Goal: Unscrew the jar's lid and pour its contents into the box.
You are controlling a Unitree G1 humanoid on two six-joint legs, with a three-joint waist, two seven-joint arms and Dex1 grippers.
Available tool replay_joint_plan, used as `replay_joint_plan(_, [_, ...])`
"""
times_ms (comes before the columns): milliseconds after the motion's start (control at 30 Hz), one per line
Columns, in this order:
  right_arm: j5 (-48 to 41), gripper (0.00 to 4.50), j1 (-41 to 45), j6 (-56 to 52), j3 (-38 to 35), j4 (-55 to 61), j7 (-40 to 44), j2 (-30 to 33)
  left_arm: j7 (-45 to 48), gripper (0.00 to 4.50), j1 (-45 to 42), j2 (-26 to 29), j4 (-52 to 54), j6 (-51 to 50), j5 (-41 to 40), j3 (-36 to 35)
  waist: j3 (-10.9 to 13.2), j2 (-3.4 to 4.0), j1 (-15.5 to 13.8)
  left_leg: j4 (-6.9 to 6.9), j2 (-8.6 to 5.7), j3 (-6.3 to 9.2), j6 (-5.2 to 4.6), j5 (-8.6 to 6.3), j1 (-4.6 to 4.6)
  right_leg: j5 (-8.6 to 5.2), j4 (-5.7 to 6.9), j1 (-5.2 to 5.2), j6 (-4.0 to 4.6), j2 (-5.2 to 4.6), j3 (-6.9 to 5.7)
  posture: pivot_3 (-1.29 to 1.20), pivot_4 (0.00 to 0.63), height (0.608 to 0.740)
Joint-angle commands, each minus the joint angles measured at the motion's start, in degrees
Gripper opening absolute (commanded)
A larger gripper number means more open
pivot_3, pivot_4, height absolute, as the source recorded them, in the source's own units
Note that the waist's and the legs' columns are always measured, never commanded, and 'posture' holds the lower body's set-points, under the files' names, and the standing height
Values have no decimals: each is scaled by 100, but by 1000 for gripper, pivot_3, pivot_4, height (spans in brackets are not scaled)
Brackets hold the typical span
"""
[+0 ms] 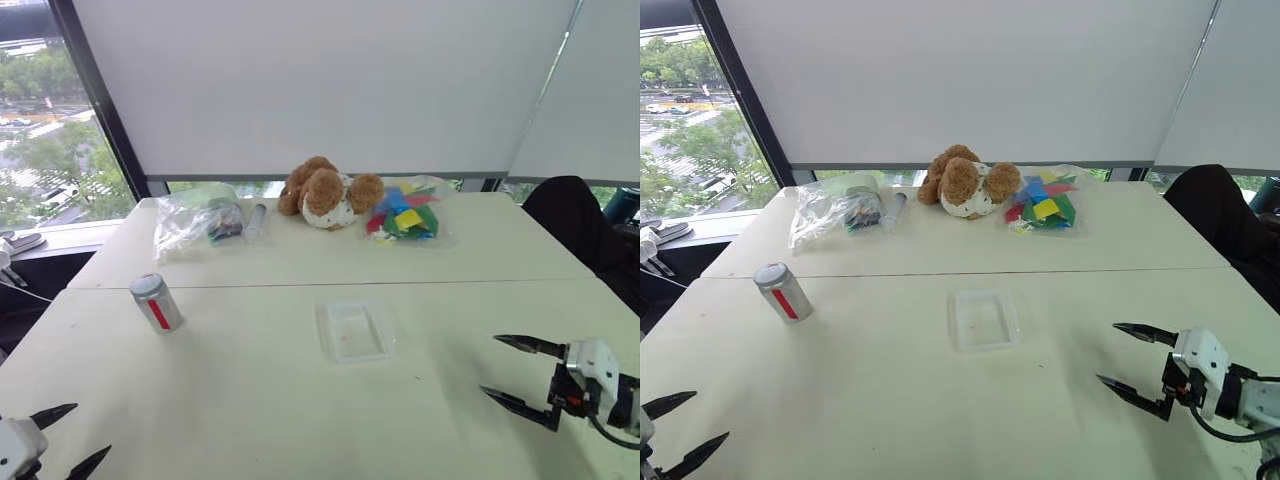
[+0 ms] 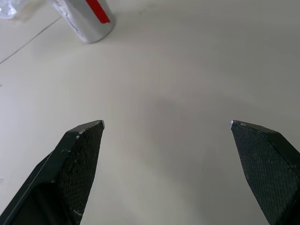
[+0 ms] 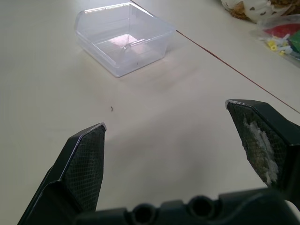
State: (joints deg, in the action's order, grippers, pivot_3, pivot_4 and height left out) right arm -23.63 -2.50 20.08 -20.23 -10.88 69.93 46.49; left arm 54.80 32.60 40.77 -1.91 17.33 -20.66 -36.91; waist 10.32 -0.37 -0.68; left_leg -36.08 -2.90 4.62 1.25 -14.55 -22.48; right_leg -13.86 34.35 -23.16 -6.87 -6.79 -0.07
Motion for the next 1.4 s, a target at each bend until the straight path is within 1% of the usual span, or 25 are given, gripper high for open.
replay_joint_plan(33, [-58,4500,223,17,83,-88,52,-25,-114,4450,131,-85,280,-68,-144,-230,-1,3,0,1,0,-1,0,0,0,0,0,0,0,2,0,0,150,740])
replay_joint_plan(100, [-383,4500,214,-125,143,108,250,-142,-96,4450,351,-162,584,-399,-260,-159,-1,2,3,2,-1,-2,0,0,0,0,0,-1,-1,4,-1,0,150,740])
replay_joint_plan(167, [-506,4500,283,-382,293,414,189,-251,-242,4450,478,-296,861,-1031,-675,-243,1,0,17,2,-1,-2,-1,0,-1,0,-1,0,-2,3,0,0,150,740])
replay_joint_plan(233, [-585,4500,535,-747,460,772,-149,-459,-384,4450,478,-416,1024,-1540,-1147,-408,2,0,30,1,-1,-2,-2,-1,0,0,2,0,-2,3,0,0,150,740])
replay_joint_plan(300, [-731,4500,752,-854,585,1046,-262,-709,-601,4450,442,-544,1151,-1900,-1419,-509,3,1,36,-9,4,1,-1,-1,2,1,18,-3,-1,3,1,0,150,740])
replay_joint_plan(400, [-1011,4500,1201,-797,809,1371,-344,-1263,-1513,4450,215,-1247,1472,-2068,-1763,-715,2,1,43,-14,12,1,-1,-1,9,4,27,0,4,5,1,0,150,740])
replay_joint_plan(467, [-1053,4500,1523,-739,893,1418,-444,-1559,-2129,4450,128,-1862,1706,-1989,-1837,-805,3,-3,41,-17,18,2,0,0,10,4,29,1,4,11,-1,0,150,740])
replay_joint_plan(567, [-1289,4500,1891,-1043,1034,1532,-405,-1718,-2873,4450,100,-2713,1954,-1783,-1613,-715,2,-8,8,-19,15,-3,2,1,6,8,24,-1,3,13,-1,0,150,740])
replay_joint_plan(633, [-1353,4500,2065,-1171,1141,1597,-341,-1738,-3149,4450,31,-3097,2081,-1577,-1392,-562,-1,-25,-20,-18,5,-4,2,1,6,8,24,-2,1,13,-1,0,150,740])
replay_joint_plan(733, [-1352,4500,2217,-1269,1222,1645,-316,-1749,-3475,4450,-99,-3384,2265,-1396,-1132,-378,-4,-31,-51,-22,2,4,4,3,4,8,25,4,3,14,-10,0,150,740])
replay_joint_plan(767, [-1357,4500,2243,-1300,1234,1646,-300,-1741,-3549,4450,-130,-3424,2314,-1365,-1055,-325,-7,-36,-57,-26,1,7,5,4,4,8,26,7,4,14,-12,0,150,740])
replay_joint_plan(867, [-1346,4500,2305,-1434,1335,1705,-280,-1725,-4042,4450,-541,-3410,2863,-1794,-747,248,-8,-37,-64,-38,0,6,5,4,5,10,29,12,8,15,-12,0,150,740])
replay_joint_plan(933, [-1346,4500,2299,-1536,1363,1754,-299,-1721,-4271,4450,-700,-3346,2993,-1940,-539,409,-8,-37,-54,-55,-1,7,5,4,5,10,41,15,8,16,-11,0,150,740])
replay_joint_plan(1033, [-1281,4500,2300,-1591,1406,1833,-363,-1732,-4801,4450,-1219,-3198,3049,-2387,-172,647,-9,-38,9,-61,-5,6,5,3,5,9,61,7,5,15,-9,0,150,740])
replay_joint_plan(1167, [-1236,4500,2232,-1632,1408,1849,-365,-1703,-5453,4450,-2017,-3103,2824,-2846,324,913,-9,-37,-5,-61,-13,11,7,6,7,10,79,0,3,27,-9,0,150,740])
replay_joint_plan(1300, [-1261,4500,2148,-1677,1340,1867,-336,-1639,-5751,4450,-2640,-3171,2507,-3050,539,1145,-9,-37,-8,-68,-18,12,8,7,7,16,81,3,-8,27,-9,0,150,740])
replay_joint_plan(1400, [-1287,4500,2040,-1670,1273,1886,-298,-1585,-5858,4450,-2985,-3194,2199,-2991,764,1369,-9,-37,-8,-68,-21,13,8,7,6,20,82,3,-15,25,-9,0,150,740])
